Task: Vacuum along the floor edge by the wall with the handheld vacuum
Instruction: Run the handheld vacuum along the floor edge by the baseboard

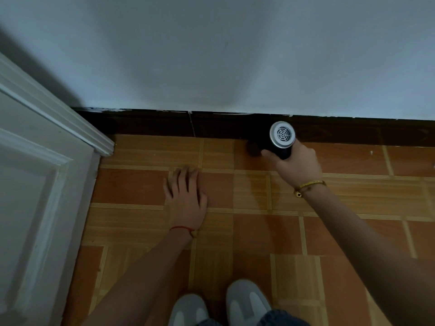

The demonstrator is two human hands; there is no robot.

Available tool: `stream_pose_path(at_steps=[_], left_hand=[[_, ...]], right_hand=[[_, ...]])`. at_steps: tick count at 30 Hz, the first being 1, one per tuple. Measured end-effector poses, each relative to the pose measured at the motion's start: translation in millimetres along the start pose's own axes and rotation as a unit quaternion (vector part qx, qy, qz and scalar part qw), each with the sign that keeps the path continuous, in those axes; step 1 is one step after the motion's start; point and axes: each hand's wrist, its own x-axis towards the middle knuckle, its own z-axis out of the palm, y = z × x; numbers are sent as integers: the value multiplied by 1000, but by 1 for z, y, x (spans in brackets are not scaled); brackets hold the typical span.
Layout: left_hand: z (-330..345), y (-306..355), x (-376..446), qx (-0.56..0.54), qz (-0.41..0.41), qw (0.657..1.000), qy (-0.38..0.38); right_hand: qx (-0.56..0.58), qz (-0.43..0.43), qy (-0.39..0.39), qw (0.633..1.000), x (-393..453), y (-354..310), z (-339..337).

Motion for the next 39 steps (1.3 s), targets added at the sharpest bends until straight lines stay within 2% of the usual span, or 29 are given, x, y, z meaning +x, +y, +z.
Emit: stream_pose_path(at_steps=[2, 9, 12, 16, 20, 24, 29, 36, 39], left_hand=[[-1, 1, 0, -4, 0, 1000, 2], [-1, 0, -1, 2, 0, 1000, 3], [-1, 0, -1, 2, 1, 1000, 2], [0, -1, -2, -8, 3, 1000, 7], [0, 0, -1, -4, 3, 1000, 8], [1, -1, -1, 2, 0, 1000, 5], [3, -3, -1, 6, 6, 1000, 9], [3, -2, -2, 6, 5, 1000, 12], [2, -1, -1, -1, 7, 1000, 13]], right_hand=[[5, 21, 27, 999, 0, 8, -6], [48, 70, 41, 996, -2, 31, -20], [20, 58, 54, 997, -4, 33, -19], [51, 57, 13, 997, -2, 34, -20], [25, 60, 63, 996, -3, 39, -21], [18, 56, 33, 998, -1, 41, -22], [12, 90, 73, 993, -1, 48, -29], [32, 34, 8, 999, 0, 32, -13], [22, 46, 44, 998, 1, 33, -12]])
